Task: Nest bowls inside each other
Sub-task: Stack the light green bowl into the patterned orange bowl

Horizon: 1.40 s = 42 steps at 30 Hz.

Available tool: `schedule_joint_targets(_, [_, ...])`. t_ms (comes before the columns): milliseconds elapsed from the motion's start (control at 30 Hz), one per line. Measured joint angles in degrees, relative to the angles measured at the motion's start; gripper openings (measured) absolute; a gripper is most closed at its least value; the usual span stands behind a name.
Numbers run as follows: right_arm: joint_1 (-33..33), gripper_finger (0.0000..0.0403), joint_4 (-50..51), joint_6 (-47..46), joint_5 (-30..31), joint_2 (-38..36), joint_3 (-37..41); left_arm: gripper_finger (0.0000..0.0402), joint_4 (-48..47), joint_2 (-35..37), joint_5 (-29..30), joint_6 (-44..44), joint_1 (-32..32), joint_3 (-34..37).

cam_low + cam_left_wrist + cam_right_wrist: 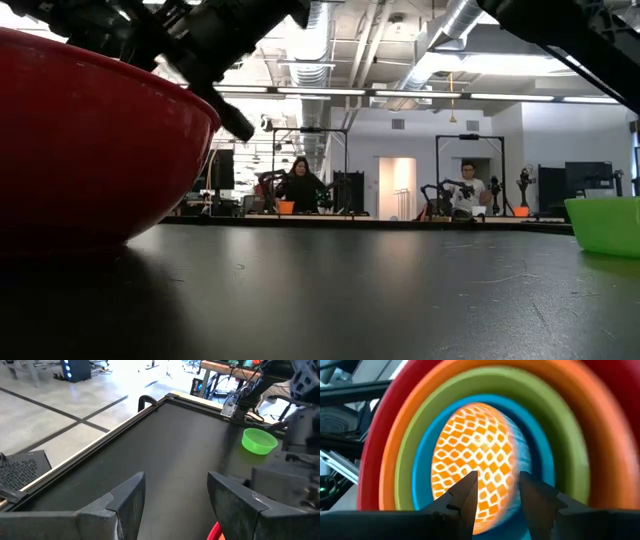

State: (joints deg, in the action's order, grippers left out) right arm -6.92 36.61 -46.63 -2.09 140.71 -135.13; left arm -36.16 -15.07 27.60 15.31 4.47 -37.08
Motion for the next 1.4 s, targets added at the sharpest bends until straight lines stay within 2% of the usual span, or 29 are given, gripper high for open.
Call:
schedule_joint_targets(167, [0.9,0.0157,6.7,0.4,0.3,-3.6,0.6,0.0203,-0.2,0.0,0.0,0.0,0.0,0.0])
schedule_joint_targets(267, [0.7,0.0158,14.0,1.1,0.1,-7.1,0.5,0.0203,-0.5,0.0,-0.1,0.0,0.0,0.0])
schedule_joint_targets(367, [-0.2,0.0158,24.0,0.8,0.1,-10.7,0.5,0.0203,-0.5,0.0,-0.1,-0.6,0.0,0.0])
schedule_joint_targets(533, [-2.0,0.0158,41.6,0.0,3.8,-15.6,0.5,0.0203,-0.5,0.0,-0.1,-0.7,0.0,0.0])
schedule_joint_targets(633, [-2.9,0.0158,53.4,-3.2,4.1,-17.7,0.5,0.0203,-0.5,0.0,-0.1,-0.7,0.0,0.0])
schedule_joint_targets(667, [-3.3,0.0158,53.9,-4.1,5.1,-18.4,1.2,0.0203,-0.5,0.0,-0.1,-0.7,0.0,0.0])
schedule_joint_targets(767, [-4.4,0.0158,50.0,-3.4,5.3,-24.1,8.6,0.0203,-0.5,0.0,0.0,-0.7,0.0,0.0])
schedule_joint_targets(833, [-4.9,0.0158,51.6,-6.8,5.6,-28.9,15.0,0.0203,-0.4,0.0,0.0,-0.7,0.0,0.0])
schedule_joint_targets(933, [-6.0,0.0158,52.9,-13.5,6.8,-37.3,29.4,0.0203,-0.4,0.0,0.1,-0.7,0.0,0.0])
schedule_joint_targets(1067, [-7.1,0.0158,44.4,-22.4,4.7,-51.0,51.5,0.0203,-0.4,0.0,1.2,-0.7,0.0,0.0])
schedule_joint_targets(1167, [-8.0,0.0158,39.4,-29.5,2.2,-60.3,64.9,0.0203,-0.4,0.0,3.4,-0.7,0.0,0.0])
schedule_joint_targets(1300, [-8.4,0.0158,37.3,-38.6,2.0,-69.3,77.2,0.0203,-0.4,0.0,4.8,-0.4,0.0,0.0])
schedule_joint_targets(1400, [-8.8,0.0158,36.0,-39.5,2.0,-73.9,83.1,0.0203,-0.4,0.0,5.4,1.1,0.0,0.0])
